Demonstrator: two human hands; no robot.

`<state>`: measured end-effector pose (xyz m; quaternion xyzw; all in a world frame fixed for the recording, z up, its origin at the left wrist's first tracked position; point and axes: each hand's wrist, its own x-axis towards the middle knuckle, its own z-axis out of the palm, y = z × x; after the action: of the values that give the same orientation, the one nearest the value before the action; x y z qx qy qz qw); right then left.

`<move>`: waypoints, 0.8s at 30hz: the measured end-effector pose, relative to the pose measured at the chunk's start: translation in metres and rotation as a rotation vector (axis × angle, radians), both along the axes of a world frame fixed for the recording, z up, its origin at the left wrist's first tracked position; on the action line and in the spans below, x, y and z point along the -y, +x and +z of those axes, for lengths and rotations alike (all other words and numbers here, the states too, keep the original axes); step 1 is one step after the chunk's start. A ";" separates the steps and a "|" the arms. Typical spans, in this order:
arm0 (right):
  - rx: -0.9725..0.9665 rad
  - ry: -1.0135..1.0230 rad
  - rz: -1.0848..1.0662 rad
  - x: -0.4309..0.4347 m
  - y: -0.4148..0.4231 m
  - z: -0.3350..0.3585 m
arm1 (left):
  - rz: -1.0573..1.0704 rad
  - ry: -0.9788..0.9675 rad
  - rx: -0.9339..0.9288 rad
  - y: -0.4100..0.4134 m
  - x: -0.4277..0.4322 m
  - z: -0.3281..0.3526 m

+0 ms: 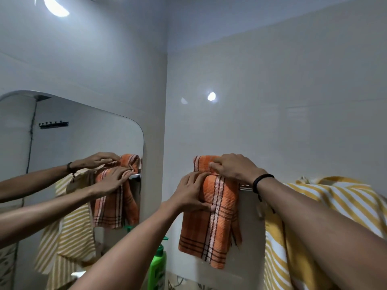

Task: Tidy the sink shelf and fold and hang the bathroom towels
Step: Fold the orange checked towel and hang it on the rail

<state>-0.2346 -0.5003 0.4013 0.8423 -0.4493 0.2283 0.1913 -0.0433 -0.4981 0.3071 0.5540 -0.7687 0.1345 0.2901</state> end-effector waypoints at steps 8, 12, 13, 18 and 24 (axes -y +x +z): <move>0.195 0.655 -0.025 -0.003 -0.001 -0.011 | -0.054 -0.017 -0.075 0.000 0.000 -0.007; 0.202 0.850 -0.060 -0.007 -0.010 -0.010 | -0.075 0.035 -0.099 0.004 -0.003 -0.004; 0.185 0.844 -0.054 -0.004 -0.009 -0.008 | -0.064 0.051 -0.082 0.006 -0.005 0.000; 0.153 0.451 0.121 0.024 -0.003 -0.012 | -0.021 0.158 0.027 0.011 -0.008 0.029; 0.195 0.582 0.061 0.018 0.015 -0.004 | -0.057 0.130 -0.025 0.001 0.002 0.015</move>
<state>-0.2199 -0.5181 0.3975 0.8489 -0.4864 0.1756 -0.1091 -0.0419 -0.5000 0.3223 0.5512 -0.7876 0.0692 0.2667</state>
